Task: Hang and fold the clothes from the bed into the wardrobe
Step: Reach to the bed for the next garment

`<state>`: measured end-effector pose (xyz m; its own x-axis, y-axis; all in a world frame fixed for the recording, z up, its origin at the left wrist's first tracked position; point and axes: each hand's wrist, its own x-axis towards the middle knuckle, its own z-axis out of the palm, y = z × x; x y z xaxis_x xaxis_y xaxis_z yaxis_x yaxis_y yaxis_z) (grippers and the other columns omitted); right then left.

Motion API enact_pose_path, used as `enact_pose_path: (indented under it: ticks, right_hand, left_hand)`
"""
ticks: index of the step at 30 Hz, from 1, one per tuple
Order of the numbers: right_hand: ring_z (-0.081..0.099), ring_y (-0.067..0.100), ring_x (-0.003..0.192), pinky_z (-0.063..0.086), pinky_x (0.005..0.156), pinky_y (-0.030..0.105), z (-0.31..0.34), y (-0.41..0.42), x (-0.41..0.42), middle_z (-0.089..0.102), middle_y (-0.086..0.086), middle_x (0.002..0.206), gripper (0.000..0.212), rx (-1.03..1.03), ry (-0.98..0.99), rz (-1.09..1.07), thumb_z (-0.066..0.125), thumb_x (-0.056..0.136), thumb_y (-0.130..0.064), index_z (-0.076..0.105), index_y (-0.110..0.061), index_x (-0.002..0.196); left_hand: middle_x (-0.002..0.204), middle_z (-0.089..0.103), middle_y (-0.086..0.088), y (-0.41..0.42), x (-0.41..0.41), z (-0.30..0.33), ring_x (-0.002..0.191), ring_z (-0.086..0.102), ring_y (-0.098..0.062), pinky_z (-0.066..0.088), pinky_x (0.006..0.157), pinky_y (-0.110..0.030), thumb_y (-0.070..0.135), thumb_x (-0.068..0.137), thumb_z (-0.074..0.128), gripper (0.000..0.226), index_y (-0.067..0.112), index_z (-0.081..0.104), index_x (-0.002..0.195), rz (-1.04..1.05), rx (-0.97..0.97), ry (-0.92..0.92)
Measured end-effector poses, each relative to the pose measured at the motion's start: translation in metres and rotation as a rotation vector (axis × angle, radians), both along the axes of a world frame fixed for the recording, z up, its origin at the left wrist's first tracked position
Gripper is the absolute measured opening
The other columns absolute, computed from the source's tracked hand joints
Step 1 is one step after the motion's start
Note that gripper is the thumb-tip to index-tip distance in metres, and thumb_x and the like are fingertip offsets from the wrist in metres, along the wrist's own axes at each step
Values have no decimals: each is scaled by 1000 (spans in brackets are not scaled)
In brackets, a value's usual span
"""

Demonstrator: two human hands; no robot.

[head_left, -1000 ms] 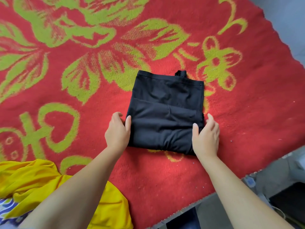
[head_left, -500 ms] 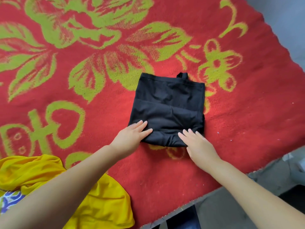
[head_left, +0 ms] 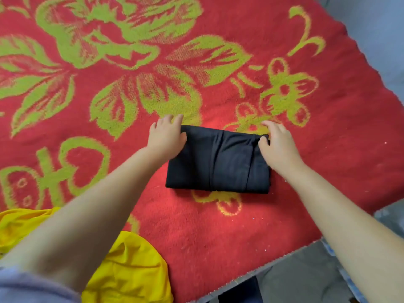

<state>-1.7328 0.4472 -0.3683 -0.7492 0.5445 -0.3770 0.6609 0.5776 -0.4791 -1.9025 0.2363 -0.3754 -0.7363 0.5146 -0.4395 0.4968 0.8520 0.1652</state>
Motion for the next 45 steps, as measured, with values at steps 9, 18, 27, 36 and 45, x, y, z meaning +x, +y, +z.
enact_pose_path:
  ticks: [9,18,27,36,45]
  right_hand:
    - [39,34,130,32,103,42,-30,-63,46,43,17,140,51,-44,77,-483,55,94,-31,42,-7,136]
    - [43,34,119,34,94,38,-28,-66,49,47,15,127,25,40,66,-454,56,93,-30,57,-9,106]
    - [40,32,124,31,96,28,-39,-74,56,42,21,132,26,-133,-93,-359,54,96,-22,66,1,89]
    - [38,34,126,34,100,45,-25,-62,69,42,15,136,26,131,-205,-217,50,96,-21,53,-6,117]
    - [-30,35,141,-9,108,67,-50,-102,58,-39,7,150,111,386,-296,534,61,85,-32,-37,-32,137]
  left_hand:
    - [128,49,-20,-41,101,-43,124,41,-36,32,101,-43,29,94,54,44,0,48,127,800,371,-72]
    - [75,48,-6,-53,104,-51,73,45,-29,25,63,-35,24,103,34,29,12,37,77,702,470,-58]
    - [81,59,-22,-59,108,-53,78,54,-42,31,63,-42,27,104,32,28,12,38,81,698,465,-34]
    - [109,60,-19,-73,116,-59,103,55,-40,40,76,-45,35,98,46,28,11,48,112,560,209,14]
    - [159,-2,-14,-52,148,-60,147,-4,-32,-1,110,-66,21,77,58,94,19,1,152,-496,86,231]
